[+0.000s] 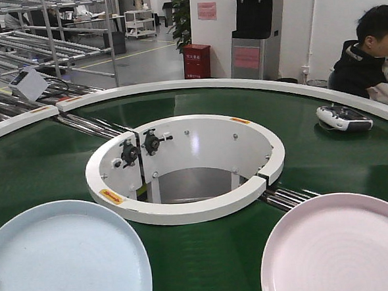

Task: Grab plate from conveyor and place on tray
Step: 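Lift the plate off the conveyor with both grippers, then hold the plate with both grippers while the base drives to the table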

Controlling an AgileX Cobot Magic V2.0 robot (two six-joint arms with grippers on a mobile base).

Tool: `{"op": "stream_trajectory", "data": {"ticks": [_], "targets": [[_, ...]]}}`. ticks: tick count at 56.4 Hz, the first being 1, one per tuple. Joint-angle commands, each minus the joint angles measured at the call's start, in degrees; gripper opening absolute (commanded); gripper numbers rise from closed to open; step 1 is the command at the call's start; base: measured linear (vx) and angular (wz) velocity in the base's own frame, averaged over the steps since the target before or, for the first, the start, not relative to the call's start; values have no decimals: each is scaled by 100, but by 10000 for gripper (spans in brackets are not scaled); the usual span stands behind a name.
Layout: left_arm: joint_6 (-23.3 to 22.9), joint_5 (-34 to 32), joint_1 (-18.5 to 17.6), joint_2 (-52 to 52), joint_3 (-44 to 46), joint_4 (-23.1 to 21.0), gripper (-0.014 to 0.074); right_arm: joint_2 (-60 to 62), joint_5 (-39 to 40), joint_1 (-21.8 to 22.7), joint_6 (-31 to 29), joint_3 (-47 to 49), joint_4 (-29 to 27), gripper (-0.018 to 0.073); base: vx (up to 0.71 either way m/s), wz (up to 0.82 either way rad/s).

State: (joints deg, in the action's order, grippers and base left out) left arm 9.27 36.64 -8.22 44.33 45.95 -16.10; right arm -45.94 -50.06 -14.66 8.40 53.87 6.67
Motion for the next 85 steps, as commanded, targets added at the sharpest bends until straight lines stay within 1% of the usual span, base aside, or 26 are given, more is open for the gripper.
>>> {"op": "stream_trajectory", "data": {"ticks": [1, 17, 28, 85], "targets": [[-53, -477, -29, -41, 174, -124, -6, 37, 399, 41, -22, 172, 66, -9, -5, -1], [-53, -477, -29, -41, 174, -124, -6, 37, 399, 41, -22, 172, 66, -9, -10, -7], [-53, -461, -29, -41, 174, -124, -6, 37, 399, 41, -22, 172, 71, -9, -16, -31], [-53, -461, -29, -41, 174, -124, -6, 37, 399, 41, -26, 172, 71, -9, -16, -60]]}}
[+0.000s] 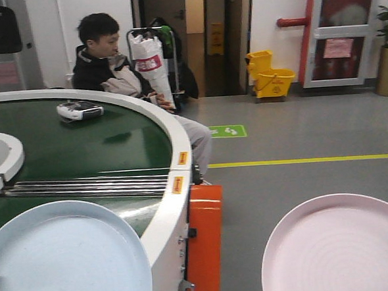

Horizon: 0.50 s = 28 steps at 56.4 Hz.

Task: Grab plate from conveyor and place on tray
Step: 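Hold the plate with both grippers while the base drives to the table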

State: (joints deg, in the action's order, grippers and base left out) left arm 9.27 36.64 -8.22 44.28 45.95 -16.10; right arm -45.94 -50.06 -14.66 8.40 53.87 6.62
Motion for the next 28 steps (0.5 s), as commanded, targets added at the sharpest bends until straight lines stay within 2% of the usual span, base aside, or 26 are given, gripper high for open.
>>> {"op": "stream_trajectory", "data": {"ticks": [1, 28], "targets": [[-53, -461, -29, -36, 174, -124, -6, 37, 399, 41, -26, 172, 76, -9, -11, -58], [-53, -461, -29, -36, 174, -124, -6, 37, 399, 41, -26, 172, 76, -9, -5, -59]]}}
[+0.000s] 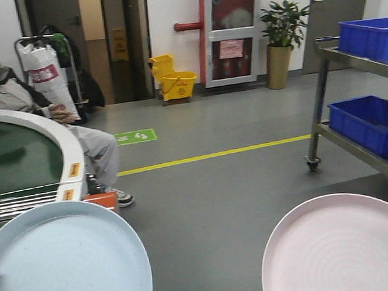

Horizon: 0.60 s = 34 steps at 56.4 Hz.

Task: Grab plate from conveyor and place on tray
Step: 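Hold the plate with both grippers while the base drives to the table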

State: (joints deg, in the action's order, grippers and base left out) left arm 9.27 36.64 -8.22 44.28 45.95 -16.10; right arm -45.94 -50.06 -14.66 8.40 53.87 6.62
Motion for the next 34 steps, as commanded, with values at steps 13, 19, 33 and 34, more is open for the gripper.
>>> {"op": "stream_trajectory", "data": {"ticks": [13, 19, 33, 34], "targets": [[-53, -461, -29, -36, 174, -124, -6, 37, 399, 41, -26, 172, 76, -9, 9, -61], [-53, -461, -29, -36, 174, -124, -6, 37, 399, 41, -26, 172, 76, -9, 17, -64], [-53, -461, -29, -36, 174, -124, -6, 37, 399, 41, -26, 172, 76, -9, 23, -57], [-53, -461, -29, -36, 174, -124, -6, 37, 399, 41, -26, 172, 76, -9, 26, -47]]}}
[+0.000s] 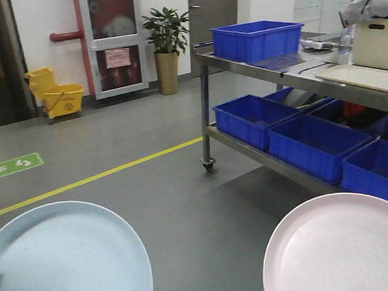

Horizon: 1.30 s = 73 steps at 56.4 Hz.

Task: Grab plate from conveyor and place on tray
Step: 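Hold the plate with both grippers while the base drives to the table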

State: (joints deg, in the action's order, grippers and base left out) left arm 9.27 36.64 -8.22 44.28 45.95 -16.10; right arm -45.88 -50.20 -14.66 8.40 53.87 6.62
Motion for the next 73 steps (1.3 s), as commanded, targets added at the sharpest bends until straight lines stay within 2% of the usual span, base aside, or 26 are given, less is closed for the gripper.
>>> {"op": "stream_trajectory", "data": {"ticks": [1, 24, 73], "targets": [[-53, -461, -29, -36, 174, -124, -6, 31, 413, 41, -26, 172, 76, -9, 27, -46], [-53, -461, -29, -36, 174, -124, -6, 31, 413, 41, -26, 172, 76, -9, 33, -27], [-53, -461, -29, -36, 174, -124, -6, 31, 413, 41, -26, 172, 76, -9, 49, 5]]}}
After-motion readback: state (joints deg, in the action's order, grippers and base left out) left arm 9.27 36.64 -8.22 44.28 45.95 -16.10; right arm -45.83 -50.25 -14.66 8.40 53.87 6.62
